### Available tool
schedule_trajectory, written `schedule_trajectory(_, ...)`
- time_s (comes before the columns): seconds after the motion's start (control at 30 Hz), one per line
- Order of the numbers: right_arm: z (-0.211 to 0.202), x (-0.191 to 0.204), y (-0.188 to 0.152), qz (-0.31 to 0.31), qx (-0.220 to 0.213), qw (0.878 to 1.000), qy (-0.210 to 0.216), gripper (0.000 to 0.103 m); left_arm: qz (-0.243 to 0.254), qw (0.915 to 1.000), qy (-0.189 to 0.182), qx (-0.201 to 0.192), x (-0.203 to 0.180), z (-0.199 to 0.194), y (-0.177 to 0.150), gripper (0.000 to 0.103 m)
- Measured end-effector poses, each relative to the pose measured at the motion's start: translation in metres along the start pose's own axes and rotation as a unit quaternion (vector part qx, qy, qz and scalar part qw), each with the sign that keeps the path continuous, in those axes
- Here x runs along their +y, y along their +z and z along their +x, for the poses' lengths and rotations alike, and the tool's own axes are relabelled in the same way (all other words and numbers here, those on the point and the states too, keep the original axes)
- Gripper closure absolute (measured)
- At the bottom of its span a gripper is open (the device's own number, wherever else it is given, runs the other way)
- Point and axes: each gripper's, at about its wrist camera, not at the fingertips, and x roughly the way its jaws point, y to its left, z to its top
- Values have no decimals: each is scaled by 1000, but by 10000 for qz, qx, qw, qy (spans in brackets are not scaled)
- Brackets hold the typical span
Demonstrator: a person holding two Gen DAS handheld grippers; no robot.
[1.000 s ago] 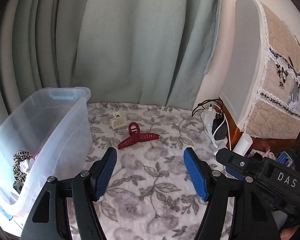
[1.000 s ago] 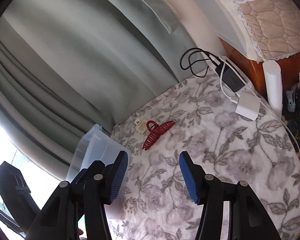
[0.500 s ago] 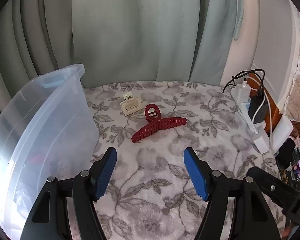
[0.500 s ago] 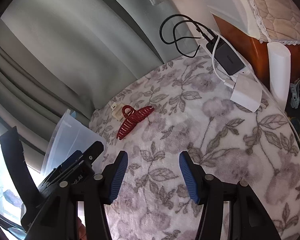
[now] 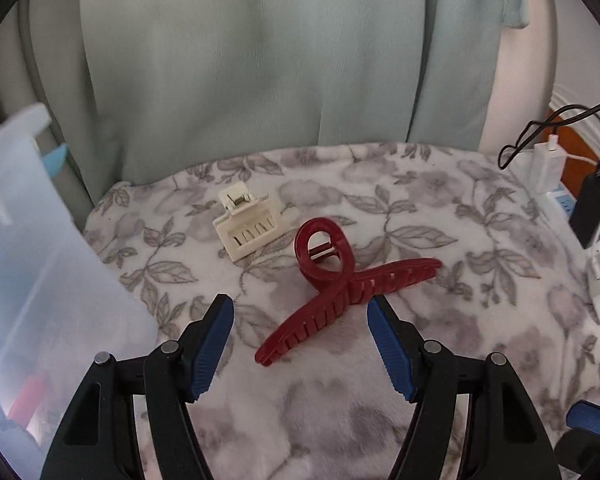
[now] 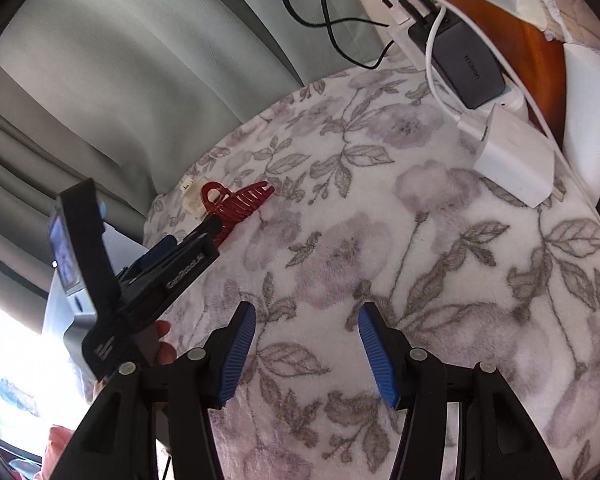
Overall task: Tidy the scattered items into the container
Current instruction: 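Move both tools back toward the red and cream claw clips, then grasp the red claw clip with the left tool while the right tool grasps the cream claw clip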
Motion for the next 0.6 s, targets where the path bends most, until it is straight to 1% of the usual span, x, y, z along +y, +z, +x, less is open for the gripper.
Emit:
schedule_trajectory(0.1,7,0,2,-23,75,10000,-45,46,-6,9999,32,118,0,11,0,33)
schedule_trajectory(0.23,15,-1,4,-28,149,9998,-89,46,-44,9998,103,182,-2,13,-2,33)
schedule_trajectory(0.27,16,-1,4,-19,159,9998,-100,46,-41,9998,98,178,-3,13,-3,35)
schedule_trajectory(0.3,16,-2,4,-9,163,9998,-109,46,-38,9998,92,175,-3,13,-3,39)
schedule_trajectory(0.33,17,-2,5,-2,162,9998,-116,46,-34,9998,87,171,-3,12,-3,48)
schedule_trajectory(0.37,17,-2,5,-1,159,9998,-122,46,-31,9998,81,168,-4,12,-4,52)
schedule_trajectory(0.4,18,-2,5,-5,154,9998,-126,46,-28,9998,76,164,-4,12,-4,53)
schedule_trajectory(0.43,18,-1,6,-13,151,9998,-129,46,-24,9998,71,161,-5,11,-5,58)
schedule_trajectory(0.47,18,0,6,-24,150,9998,-129,46,-21,9999,65,157,-5,11,-5,65)
schedule_trajectory(0.5,17,0,6,-34,147,9998,-127,46,-18,9999,60,154,-5,11,-6,70)
schedule_trajectory(0.57,17,2,7,-50,137,9998,-119,46,-32,9999,38,158,-5,9,-6,91)
schedule_trajectory(0.6,16,3,8,-58,132,9998,-115,46,-63,9998,14,172,-4,8,-7,93)
